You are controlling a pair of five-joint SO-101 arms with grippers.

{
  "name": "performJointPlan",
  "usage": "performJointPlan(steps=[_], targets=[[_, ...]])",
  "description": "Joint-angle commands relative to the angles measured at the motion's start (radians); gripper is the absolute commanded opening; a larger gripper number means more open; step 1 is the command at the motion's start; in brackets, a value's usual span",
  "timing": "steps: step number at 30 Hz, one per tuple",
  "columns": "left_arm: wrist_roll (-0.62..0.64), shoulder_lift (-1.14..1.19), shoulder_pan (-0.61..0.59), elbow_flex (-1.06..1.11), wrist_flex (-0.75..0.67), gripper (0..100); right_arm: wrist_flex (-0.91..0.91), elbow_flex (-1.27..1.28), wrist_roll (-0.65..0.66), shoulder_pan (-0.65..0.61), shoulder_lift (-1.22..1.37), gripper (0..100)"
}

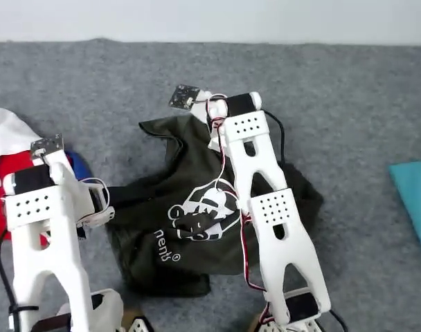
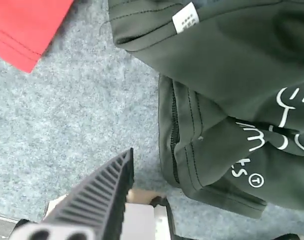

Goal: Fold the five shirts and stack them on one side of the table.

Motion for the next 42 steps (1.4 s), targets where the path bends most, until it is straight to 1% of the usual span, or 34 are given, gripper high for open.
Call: performJointPlan(steps=[1, 9, 13, 18, 27, 34, 36, 39, 40, 42], targets=[[-0.018, -0.029, -0.005, -0.002, 0.029, 62, -0.030, -0.028, 0.040, -0.002, -0.004, 21.1], [-0.018, -0.029, -0.005, -0.002, 0.029, 62, -0.050, -0.028, 0.041, 0.004, -0.001, 0.8], [-0.018, -0.029, -0.005, -0.002, 0.029, 62, -0.074, -0.028, 0.038, 0.025, -0.001, 0.9], [-0.018, -0.029, -0.005, 0.002, 0.029, 62, -0.061, -0.029, 0.038, 0.079, -0.002, 0.8], [-0.017, -0.029, -0.005, 0.004, 0.029, 62, -0.045, -0.029, 0.043, 0.240, -0.054, 0.8], [-0.015, -0.029, -0.005, 0.005, 0.029, 62, -0.047, -0.025, 0.043, 0.390, -0.079, 0.8], [-0.015, -0.029, -0.005, 0.005, 0.029, 62, -0.027, -0.026, 0.043, 0.397, -0.081, 0.9], [-0.015, -0.029, -0.005, 0.005, 0.031, 62, -0.002, -0.038, 0.038, 0.349, -0.101, 2.4], [-0.015, -0.029, -0.005, 0.005, 0.031, 62, 0.012, -0.046, 0.037, 0.329, -0.104, 5.7], [-0.015, -0.029, -0.005, 0.005, 0.031, 62, 0.031, -0.055, 0.029, 0.289, -0.113, 16.2]])
